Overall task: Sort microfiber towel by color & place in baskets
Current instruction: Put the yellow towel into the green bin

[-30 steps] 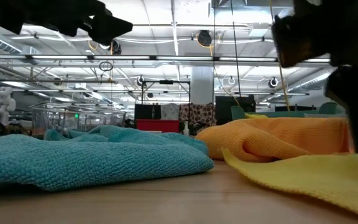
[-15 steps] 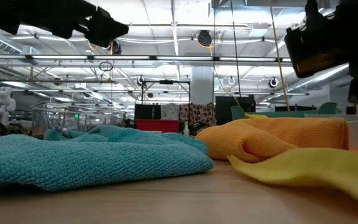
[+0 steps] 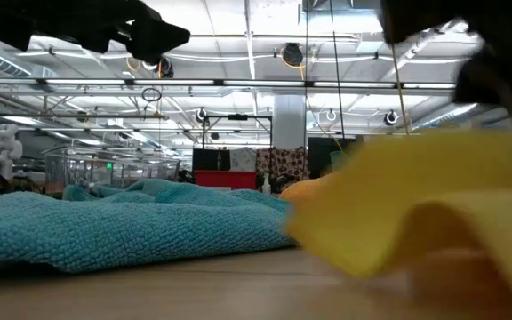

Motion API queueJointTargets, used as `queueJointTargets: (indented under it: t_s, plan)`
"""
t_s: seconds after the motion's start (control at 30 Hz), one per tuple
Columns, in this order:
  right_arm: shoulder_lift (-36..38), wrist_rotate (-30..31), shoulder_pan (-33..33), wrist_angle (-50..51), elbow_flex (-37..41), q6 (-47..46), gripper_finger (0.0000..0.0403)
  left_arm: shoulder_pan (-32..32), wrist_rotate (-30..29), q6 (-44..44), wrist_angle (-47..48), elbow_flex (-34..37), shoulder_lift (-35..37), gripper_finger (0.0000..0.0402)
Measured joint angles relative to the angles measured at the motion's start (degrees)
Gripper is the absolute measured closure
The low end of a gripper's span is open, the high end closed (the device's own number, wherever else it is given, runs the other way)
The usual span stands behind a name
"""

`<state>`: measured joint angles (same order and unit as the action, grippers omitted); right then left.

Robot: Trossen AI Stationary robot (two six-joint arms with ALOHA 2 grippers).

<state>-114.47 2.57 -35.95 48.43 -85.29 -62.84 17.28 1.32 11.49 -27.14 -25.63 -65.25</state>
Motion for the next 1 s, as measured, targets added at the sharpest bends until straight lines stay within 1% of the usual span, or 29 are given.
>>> queueJointTargets:
  t_s: [0.07,0.17,0.3,0.5,0.57,0.63,0.73,0.87,1.0]
  plan:
    - [0.0,1.4,0.7,2.9,-3.7,3.5,0.0398,0.0,0.0,1.3,-0.9,0.0,0.0,0.0077]
    - [0.1,7.9,1.4,4.9,-9.6,8.7,0.0396,0.0,0.0,1.5,-3.6,0.0,0.0,0.0077]
    - [0.1,20.4,1.4,7.4,-16.1,17.2,0.0395,0.0,1.2,1.9,-7.4,0.0,0.0,0.0077]
    - [0.2,41.1,1.5,9.7,-22.2,31.2,0.0395,0.0,4.2,3.8,-11.1,0.0,0.0,0.0077]
    - [0.5,46.4,1.9,11.8,-23.4,35.5,0.0395,0.0,4.3,5.6,-12.8,0.0,0.0,0.0077]
    - [1.1,48.3,2.9,13.9,-23.9,37.3,0.0395,0.0,4.3,7.0,-14.1,0.0,0.0,0.0077]
    - [3.0,47.9,4.6,16.0,-23.9,38.1,0.0395,0.0,4.3,7.6,-15.2,0.0,0.0,0.0077]
    - [5.2,48.9,5.9,20.9,-24.0,41.2,0.0395,0.0,4.4,9.4,-15.7,0.0,0.0,0.0077]
    - [7.7,50.0,7.3,20.6,-24.0,42.8,0.0395,0.0,4.2,10.1,-15.8,0.0,0.0,0.0077]
